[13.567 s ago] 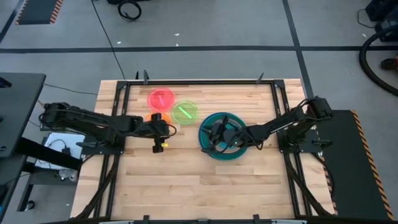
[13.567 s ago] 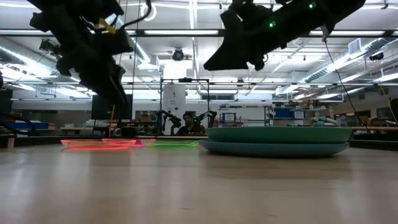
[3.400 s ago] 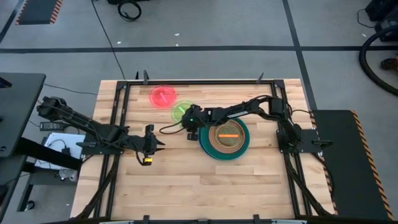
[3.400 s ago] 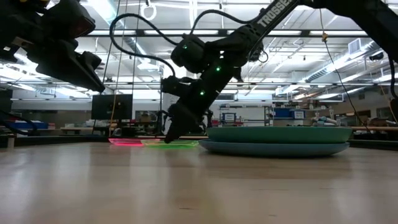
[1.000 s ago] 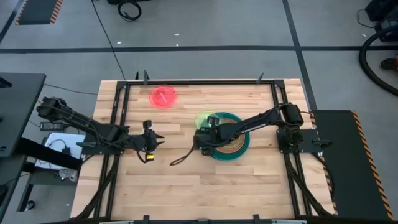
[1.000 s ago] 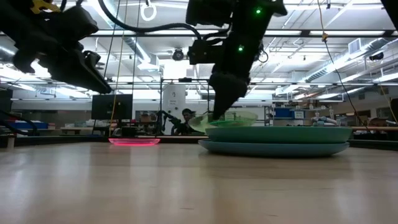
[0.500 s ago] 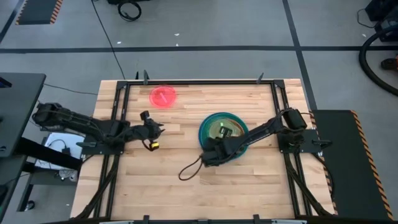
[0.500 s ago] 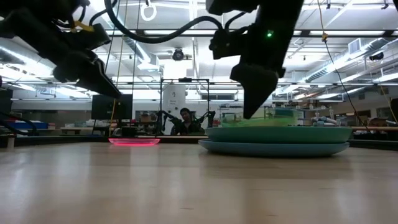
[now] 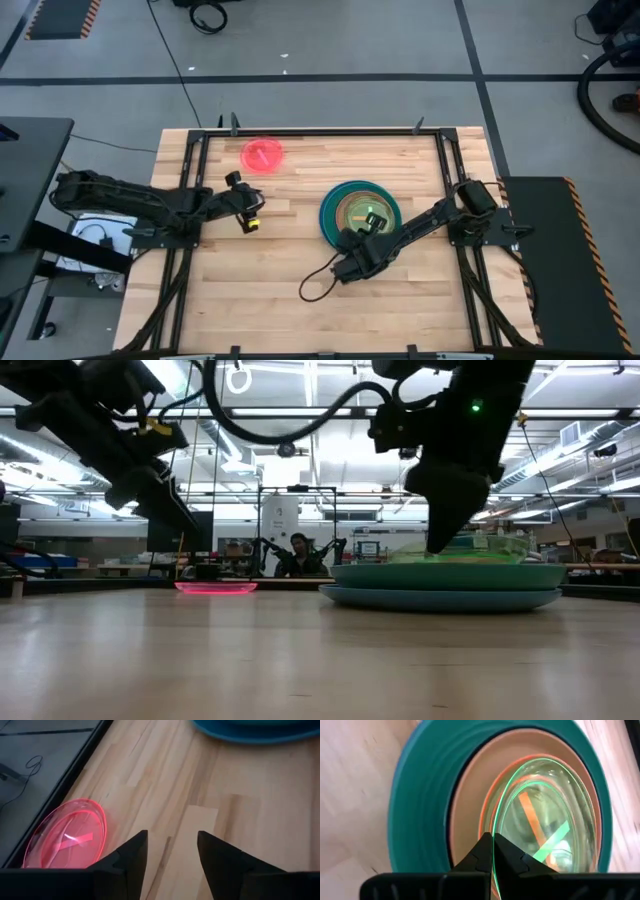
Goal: Stack plastic plates
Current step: Stack the green plate on top of the orange plate, then stack the pink plate on top of the green plate
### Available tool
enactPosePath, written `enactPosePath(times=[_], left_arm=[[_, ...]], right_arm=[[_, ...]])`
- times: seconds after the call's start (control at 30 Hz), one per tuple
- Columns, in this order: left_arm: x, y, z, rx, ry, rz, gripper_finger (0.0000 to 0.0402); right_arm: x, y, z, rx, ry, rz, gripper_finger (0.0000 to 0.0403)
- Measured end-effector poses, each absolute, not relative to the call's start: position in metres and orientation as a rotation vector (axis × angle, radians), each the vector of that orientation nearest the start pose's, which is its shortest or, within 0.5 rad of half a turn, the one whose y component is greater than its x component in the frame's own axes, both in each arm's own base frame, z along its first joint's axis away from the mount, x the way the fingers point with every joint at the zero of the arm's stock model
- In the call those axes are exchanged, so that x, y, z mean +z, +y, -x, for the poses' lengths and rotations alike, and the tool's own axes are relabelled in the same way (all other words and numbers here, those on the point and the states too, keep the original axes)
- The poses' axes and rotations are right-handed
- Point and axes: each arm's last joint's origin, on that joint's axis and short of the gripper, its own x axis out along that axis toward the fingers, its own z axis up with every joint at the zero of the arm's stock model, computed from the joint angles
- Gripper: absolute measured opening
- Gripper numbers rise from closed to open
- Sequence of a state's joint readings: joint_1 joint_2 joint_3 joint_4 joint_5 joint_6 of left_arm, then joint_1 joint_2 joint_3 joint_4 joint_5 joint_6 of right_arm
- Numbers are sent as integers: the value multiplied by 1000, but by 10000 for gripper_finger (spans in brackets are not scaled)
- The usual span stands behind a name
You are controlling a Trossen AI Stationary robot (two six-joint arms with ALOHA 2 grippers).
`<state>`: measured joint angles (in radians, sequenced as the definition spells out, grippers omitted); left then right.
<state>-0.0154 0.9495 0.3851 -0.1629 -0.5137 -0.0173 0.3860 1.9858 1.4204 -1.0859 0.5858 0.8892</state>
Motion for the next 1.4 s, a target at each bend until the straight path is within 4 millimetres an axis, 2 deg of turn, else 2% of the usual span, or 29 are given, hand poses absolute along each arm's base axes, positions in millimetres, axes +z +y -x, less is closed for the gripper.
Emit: enactPosePath(times=[0.37, 0.8, 0.97, 1.23, 1.4], left_arm=[[163, 26, -182, 549, 777, -175, 181], [163, 35, -182, 492, 797, -185, 181], [162, 35, -182, 486, 799, -179, 181], [162, 37, -182, 491, 800, -178, 181], [162, 46, -181, 522, 810, -197, 181]], right_arm=[[172, 121, -337, -742, 1201, 80, 22], [173, 122, -338, -699, 1235, 75, 91], [181, 123, -340, -673, 1236, 65, 98], [205, 120, -334, -686, 1157, 102, 97], [207, 118, -333, -696, 1118, 164, 96]])
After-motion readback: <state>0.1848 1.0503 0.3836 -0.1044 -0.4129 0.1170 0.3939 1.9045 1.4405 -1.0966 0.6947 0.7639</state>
